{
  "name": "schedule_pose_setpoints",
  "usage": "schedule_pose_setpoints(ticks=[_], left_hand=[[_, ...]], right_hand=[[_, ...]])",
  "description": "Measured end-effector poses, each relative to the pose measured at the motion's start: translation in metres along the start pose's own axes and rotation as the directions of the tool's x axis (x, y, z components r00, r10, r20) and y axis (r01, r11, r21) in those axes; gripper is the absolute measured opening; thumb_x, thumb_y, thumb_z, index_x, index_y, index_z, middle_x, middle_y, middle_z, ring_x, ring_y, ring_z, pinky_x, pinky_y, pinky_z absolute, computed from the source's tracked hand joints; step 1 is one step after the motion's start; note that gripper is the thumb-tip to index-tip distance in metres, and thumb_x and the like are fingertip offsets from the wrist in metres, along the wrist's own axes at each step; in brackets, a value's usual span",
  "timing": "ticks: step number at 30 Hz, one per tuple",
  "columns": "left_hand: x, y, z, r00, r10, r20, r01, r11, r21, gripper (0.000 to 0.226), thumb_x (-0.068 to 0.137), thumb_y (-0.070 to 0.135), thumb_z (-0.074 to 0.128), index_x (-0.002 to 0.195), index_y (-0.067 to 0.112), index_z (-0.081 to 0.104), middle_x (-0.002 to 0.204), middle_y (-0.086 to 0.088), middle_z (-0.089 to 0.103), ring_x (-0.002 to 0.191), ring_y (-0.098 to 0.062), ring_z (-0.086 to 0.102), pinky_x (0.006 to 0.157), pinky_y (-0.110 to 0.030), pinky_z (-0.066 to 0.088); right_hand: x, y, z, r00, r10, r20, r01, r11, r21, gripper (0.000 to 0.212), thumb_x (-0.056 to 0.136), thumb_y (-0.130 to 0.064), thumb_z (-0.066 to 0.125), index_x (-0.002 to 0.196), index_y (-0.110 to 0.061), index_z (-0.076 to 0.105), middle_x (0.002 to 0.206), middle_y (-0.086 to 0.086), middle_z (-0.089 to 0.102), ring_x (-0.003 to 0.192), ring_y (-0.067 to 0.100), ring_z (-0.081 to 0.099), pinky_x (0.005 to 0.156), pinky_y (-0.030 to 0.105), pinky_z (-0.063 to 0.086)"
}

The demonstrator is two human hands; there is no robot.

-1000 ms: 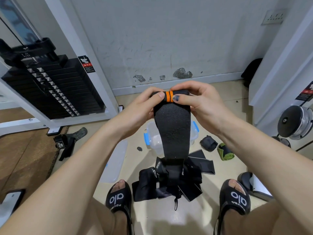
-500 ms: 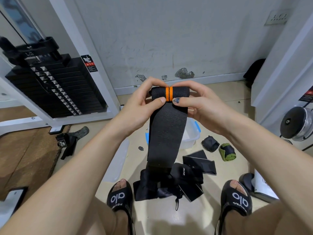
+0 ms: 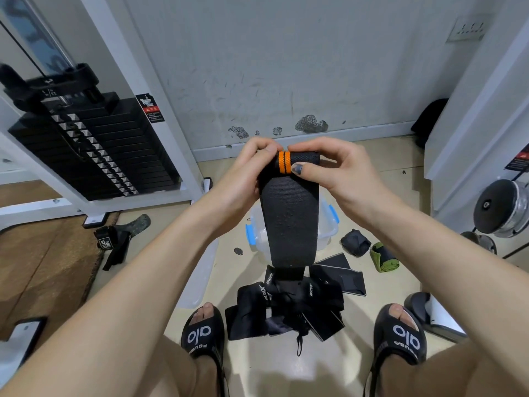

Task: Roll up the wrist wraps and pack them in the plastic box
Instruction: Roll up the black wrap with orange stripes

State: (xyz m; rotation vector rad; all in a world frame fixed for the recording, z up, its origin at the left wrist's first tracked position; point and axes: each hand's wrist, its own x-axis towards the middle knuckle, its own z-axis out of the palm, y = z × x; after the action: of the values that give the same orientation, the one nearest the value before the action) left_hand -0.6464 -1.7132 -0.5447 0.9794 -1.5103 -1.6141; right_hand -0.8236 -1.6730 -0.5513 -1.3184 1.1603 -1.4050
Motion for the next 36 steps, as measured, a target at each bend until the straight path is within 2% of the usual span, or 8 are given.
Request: schedule_pose_setpoints(ticks=[7,14,19,24,27,30,33,36], left_hand=[[0.0,0.0,-0.007,0.999,0.036,0.035,-0.037,0.999,0.032,0.017,0.095,0.033,0.058,0.107,0.02,0.056,0.105,-0.013,0.055,0.095,-0.026,0.052,0.083,-0.042,0.04],[-0.006,0.001,-0.013,0.991,0.091,0.101,-0.1,0.992,0.08,0.019,0.096,0.022,0.062,0.113,0.02,0.055,0.106,-0.021,0.06,0.1,-0.03,0.056,0.092,-0.047,0.042],[-0.006,0.0,-0.009,0.988,0.147,0.052,-0.155,0.965,0.211,0.02,0.099,0.019,0.063,0.116,0.024,0.054,0.1,-0.005,0.063,0.095,-0.012,0.06,0.087,-0.025,0.048],[-0.002,-0.005,-0.007,0.996,0.065,-0.06,-0.039,0.93,0.366,0.034,0.085,0.075,0.046,0.105,0.048,0.055,0.105,0.011,0.066,0.113,-0.017,0.064,0.108,-0.05,0.047],[0.001,-0.005,-0.003,0.995,0.004,-0.103,0.029,0.949,0.314,0.057,0.079,0.085,0.041,0.111,0.041,0.059,0.115,0.005,0.071,0.116,-0.018,0.066,0.107,-0.054,0.049],[0.004,-0.008,-0.003,0.993,-0.014,-0.118,0.047,0.957,0.286,0.064,0.081,0.081,0.048,0.111,0.027,0.064,0.11,0.006,0.074,0.107,-0.014,0.07,0.103,-0.048,0.053],[0.004,-0.008,-0.004,0.992,0.059,-0.109,-0.034,0.976,0.213,0.035,0.1,0.055,0.056,0.098,0.02,0.059,0.084,0.011,0.065,0.082,-0.007,0.062,0.083,-0.03,0.051],[0.0,-0.004,-0.005,0.992,0.105,-0.072,-0.09,0.979,0.184,0.026,0.097,0.046,0.059,0.1,0.02,0.057,0.088,0.004,0.063,0.084,-0.011,0.06,0.082,-0.033,0.049]], right_hand=[[-0.002,0.0,0.0,1.0,-0.004,0.028,0.004,1.0,0.004,0.032,0.083,0.009,0.075,0.1,-0.019,0.077,0.097,-0.002,0.076,0.093,0.014,0.071,0.09,0.031,0.058],[0.003,0.001,-0.005,0.967,0.207,0.15,-0.233,0.955,0.186,0.037,0.087,-0.011,0.076,0.124,-0.011,0.068,0.112,0.016,0.069,0.1,0.021,0.071,0.09,0.033,0.058],[0.002,-0.002,-0.001,0.99,0.122,0.075,-0.135,0.971,0.199,0.026,0.089,0.004,0.07,0.114,-0.005,0.071,0.102,0.013,0.071,0.092,0.019,0.07,0.083,0.029,0.058],[0.002,0.0,0.0,0.998,0.063,0.024,-0.065,0.994,0.085,0.033,0.08,0.007,0.078,0.104,-0.016,0.076,0.094,0.002,0.073,0.09,0.018,0.067,0.079,0.028,0.055],[0.002,0.003,0.0,0.999,0.044,0.009,-0.044,0.996,0.079,0.034,0.075,0.002,0.081,0.098,-0.023,0.078,0.092,-0.001,0.075,0.089,0.018,0.068,0.083,0.032,0.057],[-0.002,0.002,0.004,1.0,0.01,-0.007,-0.009,0.999,0.051,0.034,0.08,0.006,0.08,0.098,-0.023,0.077,0.091,-0.002,0.075,0.087,0.015,0.068,0.083,0.03,0.057],[-0.002,0.002,0.003,1.0,-0.008,-0.028,0.009,1.0,0.027,0.034,0.081,0.005,0.08,0.106,-0.018,0.074,0.092,-0.003,0.075,0.087,0.01,0.07,0.084,0.027,0.058],[-0.001,0.003,0.001,0.996,0.075,0.043,-0.078,0.994,0.074,0.041,0.083,-0.006,0.081,0.12,-0.017,0.069,0.104,0.007,0.073,0.098,0.017,0.071,0.085,0.032,0.059]])
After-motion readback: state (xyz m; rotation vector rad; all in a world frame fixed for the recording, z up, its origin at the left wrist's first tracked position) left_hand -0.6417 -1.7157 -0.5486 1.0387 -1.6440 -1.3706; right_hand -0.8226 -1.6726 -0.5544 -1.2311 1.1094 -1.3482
